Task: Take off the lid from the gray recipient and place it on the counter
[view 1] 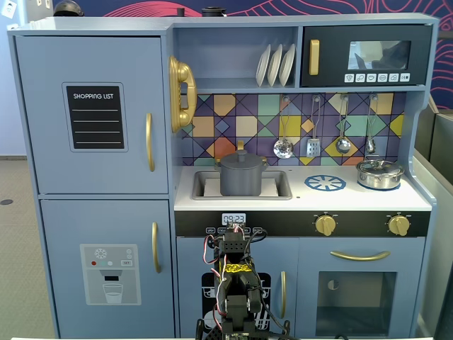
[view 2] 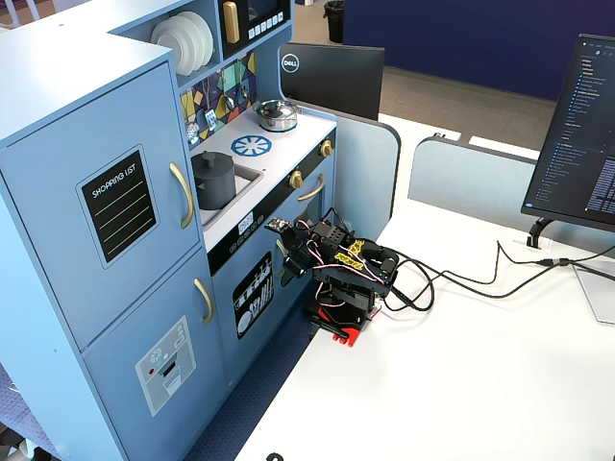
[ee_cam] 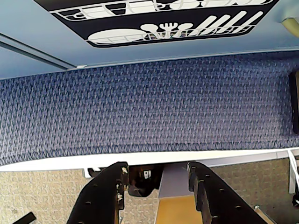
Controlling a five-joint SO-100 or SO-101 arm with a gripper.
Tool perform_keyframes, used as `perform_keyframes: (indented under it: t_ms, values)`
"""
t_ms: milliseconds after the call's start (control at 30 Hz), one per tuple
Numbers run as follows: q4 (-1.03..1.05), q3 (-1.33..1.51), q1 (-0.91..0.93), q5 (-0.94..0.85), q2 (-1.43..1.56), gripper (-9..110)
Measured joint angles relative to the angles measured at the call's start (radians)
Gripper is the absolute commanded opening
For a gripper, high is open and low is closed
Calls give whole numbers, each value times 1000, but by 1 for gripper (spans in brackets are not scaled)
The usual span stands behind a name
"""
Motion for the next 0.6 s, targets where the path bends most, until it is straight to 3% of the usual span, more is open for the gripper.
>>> perform_keyframes:
  t_ms: [600]
  values:
    - [0, -61, 87, -43, -15, 0]
